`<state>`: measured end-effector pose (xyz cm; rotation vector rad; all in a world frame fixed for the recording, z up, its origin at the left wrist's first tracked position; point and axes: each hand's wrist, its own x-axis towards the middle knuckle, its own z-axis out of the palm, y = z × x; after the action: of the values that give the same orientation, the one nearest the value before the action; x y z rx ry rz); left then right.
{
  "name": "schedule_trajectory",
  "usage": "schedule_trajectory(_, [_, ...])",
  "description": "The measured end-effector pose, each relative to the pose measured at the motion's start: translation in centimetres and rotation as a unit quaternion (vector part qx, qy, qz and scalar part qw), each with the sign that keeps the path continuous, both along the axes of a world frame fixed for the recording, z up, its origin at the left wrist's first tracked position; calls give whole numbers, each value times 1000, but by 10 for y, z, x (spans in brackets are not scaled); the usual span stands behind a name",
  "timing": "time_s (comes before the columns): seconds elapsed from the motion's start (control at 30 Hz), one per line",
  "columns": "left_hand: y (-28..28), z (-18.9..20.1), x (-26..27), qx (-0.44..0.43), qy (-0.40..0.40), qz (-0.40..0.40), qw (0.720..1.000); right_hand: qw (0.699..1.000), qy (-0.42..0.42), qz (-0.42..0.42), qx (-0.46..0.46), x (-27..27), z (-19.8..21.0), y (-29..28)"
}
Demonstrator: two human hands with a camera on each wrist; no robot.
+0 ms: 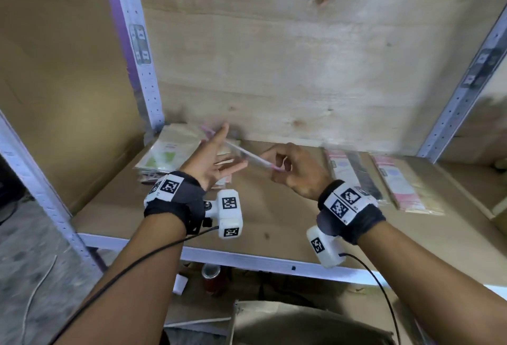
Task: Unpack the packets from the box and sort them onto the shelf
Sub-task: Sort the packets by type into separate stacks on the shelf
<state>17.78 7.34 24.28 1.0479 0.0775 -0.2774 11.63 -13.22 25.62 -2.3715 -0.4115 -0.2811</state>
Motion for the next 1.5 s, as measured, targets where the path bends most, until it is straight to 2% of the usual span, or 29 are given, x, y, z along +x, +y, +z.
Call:
schedule_trajectory(0.13, [-17, -7, -3, 41, 15, 15, 999, 996, 40, 20, -73, -7, -11, -19])
schedule_trajectory(0.2, [-22, -12, -2, 67, -4, 31, 997, 994, 85, 20, -63, -11, -17, -30])
schedule_trajectory(0.37, [-38, -19, 5, 48, -22, -2, 999, 990, 90, -39, 105, -4, -29, -68])
schedule_trajectory(0.43, [-45, -20, 8, 37, -22, -29, 999, 979, 128, -57, 146, 0, -31, -81])
schedule_trajectory(0.53, [-58, -24, 11, 14, -14, -57, 998, 938, 246, -19, 242, 4, -37, -98])
schedule_trajectory(0.6, [-63, -27, 15, 23, -20, -67, 997, 916, 273, 16, 292, 6, -38, -108])
schedule_trajectory(0.67, [-64, -29, 22, 47, -34, -53, 997, 913, 273, 25, 303, 7, -39, -116])
schedule_trajectory(0.8, [-51, -34, 40, 77, -46, 28, 996, 908, 288, 20, 302, 6, -42, -128])
schedule_trajectory(0.9, [-43, -40, 47, 148, -53, 24, 987, 909, 289, 9, 301, 7, -45, -135])
schedule_trajectory(1.07, [-41, -46, 48, 175, -91, 48, 979, 902, 267, -70, 331, 7, -44, -145])
schedule_trajectory(1.17, [-38, -49, 51, 231, -98, 81, 965, 904, 260, -96, 327, 6, -45, -145])
schedule_trajectory(1.37, [-34, -52, 52, 345, -136, 120, 921, 914, 249, -75, 312, 4, -45, -139])
schedule_trajectory(1.5, [-32, -48, 45, 351, -149, 129, 915, 920, 233, -58, 310, -1, -42, -138])
